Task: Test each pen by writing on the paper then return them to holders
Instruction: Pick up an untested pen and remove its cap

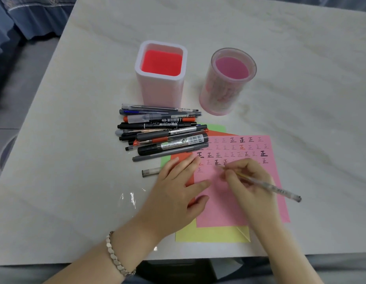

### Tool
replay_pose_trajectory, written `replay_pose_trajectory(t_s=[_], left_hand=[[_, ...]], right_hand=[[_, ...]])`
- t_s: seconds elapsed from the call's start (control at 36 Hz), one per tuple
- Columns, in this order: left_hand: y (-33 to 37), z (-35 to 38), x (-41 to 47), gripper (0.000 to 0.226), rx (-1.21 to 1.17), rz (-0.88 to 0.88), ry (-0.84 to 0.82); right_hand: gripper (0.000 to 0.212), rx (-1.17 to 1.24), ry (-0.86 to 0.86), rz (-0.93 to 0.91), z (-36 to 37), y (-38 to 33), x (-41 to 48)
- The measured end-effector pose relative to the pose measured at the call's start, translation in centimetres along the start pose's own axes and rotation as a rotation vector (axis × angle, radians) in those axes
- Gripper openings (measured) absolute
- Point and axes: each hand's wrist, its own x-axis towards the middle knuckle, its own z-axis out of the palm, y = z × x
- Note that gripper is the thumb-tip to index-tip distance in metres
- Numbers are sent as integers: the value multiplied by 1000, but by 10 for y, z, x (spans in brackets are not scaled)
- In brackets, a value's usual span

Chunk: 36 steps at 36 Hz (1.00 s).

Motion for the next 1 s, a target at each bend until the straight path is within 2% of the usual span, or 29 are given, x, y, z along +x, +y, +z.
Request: replay_pose_trajectory(t_s=[0.17,0.25,0.39,0.61,0.75,0.83,0.92,1.0], left_hand=[[-1,2,0,24,22,24,8],[-1,1,0,23,20,19,8],[-1,-1,0,24,34,18,0],[-1,-1,1,24,23,25,20],[0,-1,1,26,24,22,11],[0,-2,1,26,27,24,18],[0,-4,1,27,36,36,51],[2,-9,1,34,57,-24,132]], right_hand=[[14,-203,-127,-61,0,-9,2],[9,-245,-171,-34,1,-10,6],[20,-250,-43,-14,-9,-1,16],[10,-257,-42,24,-23,7,14],[14,-226,-12,60,-30,8,11],[23,-246,-18,39,-36,10,9],[14,-268,55,22,-40,11,5],[17,-165,96,40,-38,8,1]])
